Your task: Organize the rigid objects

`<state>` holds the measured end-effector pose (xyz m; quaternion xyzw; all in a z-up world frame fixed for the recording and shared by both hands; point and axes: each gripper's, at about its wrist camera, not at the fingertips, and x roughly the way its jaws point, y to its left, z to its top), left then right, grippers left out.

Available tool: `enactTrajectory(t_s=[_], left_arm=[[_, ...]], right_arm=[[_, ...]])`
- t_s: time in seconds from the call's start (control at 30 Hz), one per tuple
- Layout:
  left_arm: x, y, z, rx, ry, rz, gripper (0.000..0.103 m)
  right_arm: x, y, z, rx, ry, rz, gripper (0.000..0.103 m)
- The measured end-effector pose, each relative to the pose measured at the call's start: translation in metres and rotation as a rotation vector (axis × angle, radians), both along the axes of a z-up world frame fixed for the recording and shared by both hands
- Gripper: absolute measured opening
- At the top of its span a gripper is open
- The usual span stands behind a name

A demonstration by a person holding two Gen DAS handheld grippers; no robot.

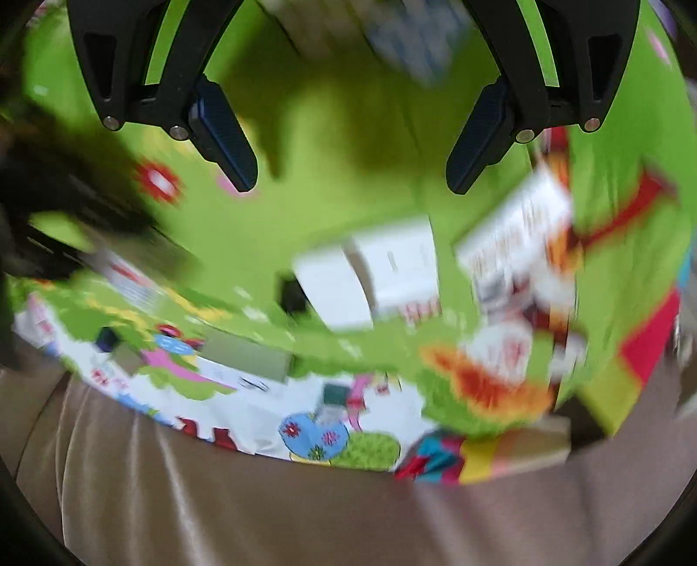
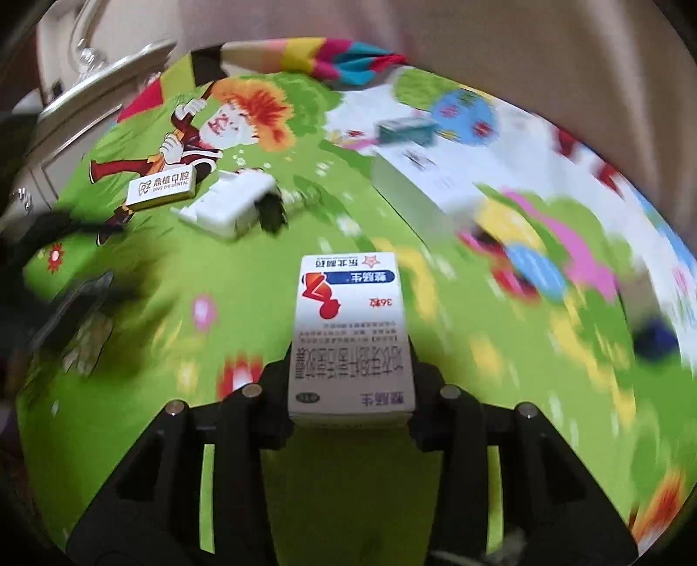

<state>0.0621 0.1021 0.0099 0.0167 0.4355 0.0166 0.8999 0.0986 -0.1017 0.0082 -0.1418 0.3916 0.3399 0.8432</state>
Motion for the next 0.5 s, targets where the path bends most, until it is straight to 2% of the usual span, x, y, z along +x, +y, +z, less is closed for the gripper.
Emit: enactTrajectory(t_s=[0.07, 0.2, 0.3, 0.33, 0.4, 0.5], left_arm=[[0.025, -0.002, -0.003, 0.023, -0.006, -0.073, 0.090], [0.059, -0.014, -0.008, 0.145, 0.022, -0.262, 0.090], [0.067, -0.016, -0.009, 0.145, 0.138, -0.484, 0.090], [0.069, -0.014, -0.008, 0.176, 0.165, -0.549, 0.090], [0.077, -0.005, -0.006, 0.206, 0.214, -0.622, 0.090], [0.098, 0.007, -0.007, 0.164, 0.288, -0.660, 0.090]], right_arm=[[-0.016, -0.026, 0.000, 0.008, 0.007, -0.046, 0.044], [-0.034, -0.065, 0.001, 0.096, 0.061, -0.112, 0.045], [-0.042, -0.077, 0.001, 0.135, 0.085, -0.152, 0.045], [-0.043, -0.079, 0.002, 0.143, 0.089, -0.160, 0.045], [-0.045, -0.078, 0.002, 0.141, 0.086, -0.167, 0.045], [-0.045, -0.074, 0.002, 0.128, 0.078, -0.173, 0.045]])
